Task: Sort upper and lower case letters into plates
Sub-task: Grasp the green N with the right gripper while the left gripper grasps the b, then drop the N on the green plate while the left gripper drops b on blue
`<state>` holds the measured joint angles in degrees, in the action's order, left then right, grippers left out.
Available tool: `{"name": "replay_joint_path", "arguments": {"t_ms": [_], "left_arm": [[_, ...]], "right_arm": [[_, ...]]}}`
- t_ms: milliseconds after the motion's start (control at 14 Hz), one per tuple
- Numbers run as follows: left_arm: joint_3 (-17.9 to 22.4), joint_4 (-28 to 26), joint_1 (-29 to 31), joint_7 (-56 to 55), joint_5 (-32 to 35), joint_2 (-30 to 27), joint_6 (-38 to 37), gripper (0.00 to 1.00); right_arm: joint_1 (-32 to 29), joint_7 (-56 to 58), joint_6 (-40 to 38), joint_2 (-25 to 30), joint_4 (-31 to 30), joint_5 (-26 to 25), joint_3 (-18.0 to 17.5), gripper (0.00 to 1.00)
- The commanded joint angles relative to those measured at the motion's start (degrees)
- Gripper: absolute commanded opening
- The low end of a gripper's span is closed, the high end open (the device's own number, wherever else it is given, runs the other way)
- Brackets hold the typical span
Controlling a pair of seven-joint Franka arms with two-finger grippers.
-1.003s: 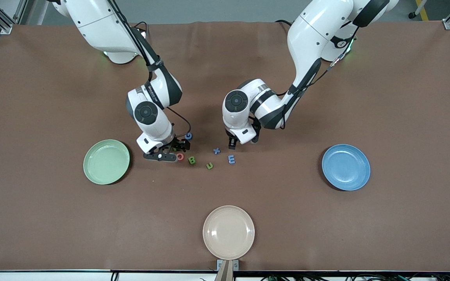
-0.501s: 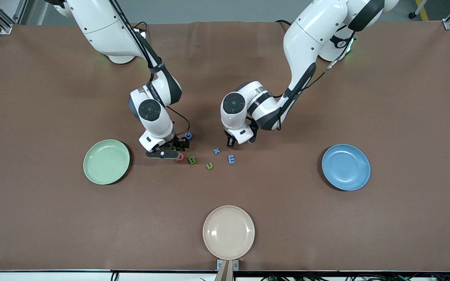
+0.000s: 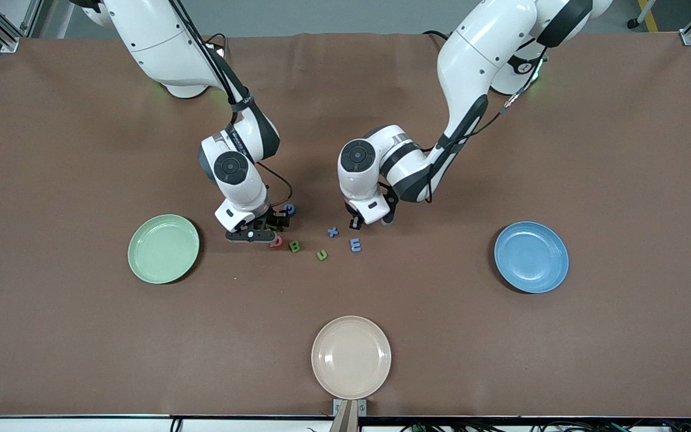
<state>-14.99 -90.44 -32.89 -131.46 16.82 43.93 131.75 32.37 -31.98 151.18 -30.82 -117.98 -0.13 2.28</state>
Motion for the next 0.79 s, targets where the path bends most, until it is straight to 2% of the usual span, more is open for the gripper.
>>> {"name": "replay_joint_path", "arguments": {"t_ms": [0,143,358,573,716], "left_arm": [[-0.13,-1.14,4.57,1.11,3.82,-7.87,-7.19,0.00],[-0.21,-2.10,8.44,7.42,3.92,-11.92,-9.67,0.00],[-0.57,-7.01,16.87,20.49,3.83,-17.46,-9.67,0.00],[-0.83,-10.89,25.74,33.86,3.39,-19.67,-9.59,0.00],[-1.09,-12.56,30.84,41.69,3.31,-19.23,-9.06,0.00]], "right_arm": [[0.50,-0.46,0.96,0.76,-1.29,-0.83,0.00,0.71],[0.85,-0.54,0.88,0.76,-1.29,-0.83,0.00,0.65],[0.85,-0.54,0.79,0.85,-1.29,-0.83,0.00,0.38],[0.24,-0.63,0.17,0.94,-1.20,-0.75,0.00,0.09],[-0.81,0.24,-0.79,1.81,-1.20,-0.74,0.09,0.02]]}}
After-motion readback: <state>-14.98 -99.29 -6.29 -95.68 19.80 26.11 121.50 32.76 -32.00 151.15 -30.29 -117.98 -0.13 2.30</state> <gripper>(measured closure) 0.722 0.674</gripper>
